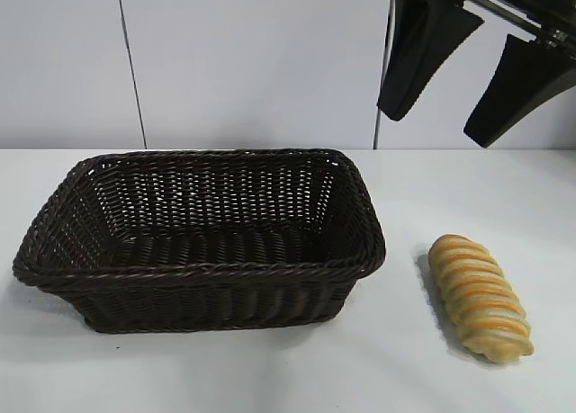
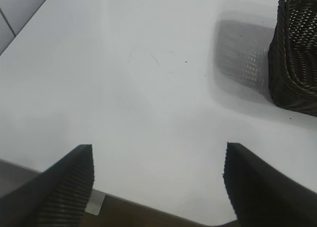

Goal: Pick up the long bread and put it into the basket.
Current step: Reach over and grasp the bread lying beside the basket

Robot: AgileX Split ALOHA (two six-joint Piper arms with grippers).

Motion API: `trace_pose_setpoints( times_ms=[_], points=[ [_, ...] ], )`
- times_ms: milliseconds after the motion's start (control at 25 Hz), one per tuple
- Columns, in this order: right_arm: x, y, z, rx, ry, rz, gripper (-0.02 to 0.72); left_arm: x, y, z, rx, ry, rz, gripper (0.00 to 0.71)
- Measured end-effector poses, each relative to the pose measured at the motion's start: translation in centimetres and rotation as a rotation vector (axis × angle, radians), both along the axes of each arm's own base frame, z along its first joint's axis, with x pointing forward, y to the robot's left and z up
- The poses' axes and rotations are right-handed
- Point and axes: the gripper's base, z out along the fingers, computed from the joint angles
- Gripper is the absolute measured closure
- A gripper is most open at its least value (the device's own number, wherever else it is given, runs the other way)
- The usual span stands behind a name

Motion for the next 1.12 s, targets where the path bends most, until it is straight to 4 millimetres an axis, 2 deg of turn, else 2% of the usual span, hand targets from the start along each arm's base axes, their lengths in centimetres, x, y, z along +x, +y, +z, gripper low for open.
trace_pose_setpoints(
  times_ms=[600, 760, 960, 1120],
  points=[
    [0.1, 0.0, 0.4, -0.002, -0.011, 0.003, 0.16, 0.0, 0.0, 0.0, -0.001, 0.0, -0.001, 0.177],
    [0.6, 0.1, 3.2, 0.025, -0.104, -0.007, 0.16, 0.0, 0.0, 0.0, -0.001, 0.0, -0.001, 0.177],
    [0.6, -0.4, 8.7, 0.035, -0.287, -0.053, 0.16, 0.0, 0.0, 0.0, -0.002, 0.0, -0.001, 0.177],
    [0.6, -0.8, 10.7, 0.03, -0.348, -0.1, 0.16, 0.0, 0.0, 0.0, -0.001, 0.0, -0.002, 0.177]
  ],
)
